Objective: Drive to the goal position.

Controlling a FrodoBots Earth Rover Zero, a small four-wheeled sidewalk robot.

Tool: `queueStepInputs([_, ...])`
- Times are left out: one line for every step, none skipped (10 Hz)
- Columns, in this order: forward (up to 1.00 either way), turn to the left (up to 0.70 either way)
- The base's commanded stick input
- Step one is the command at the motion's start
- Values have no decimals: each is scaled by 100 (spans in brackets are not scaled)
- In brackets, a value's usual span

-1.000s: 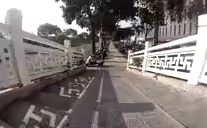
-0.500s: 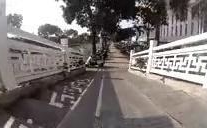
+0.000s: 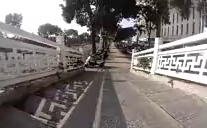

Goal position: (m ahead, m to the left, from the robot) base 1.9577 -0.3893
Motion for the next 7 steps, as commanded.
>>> queueStepInputs([70,0])
queueStepInputs([70,0])
queueStepInputs([70,0])
queueStepInputs([70,0])
queueStepInputs([70,0])
queueStepInputs([70,0])
queueStepInputs([70,0])
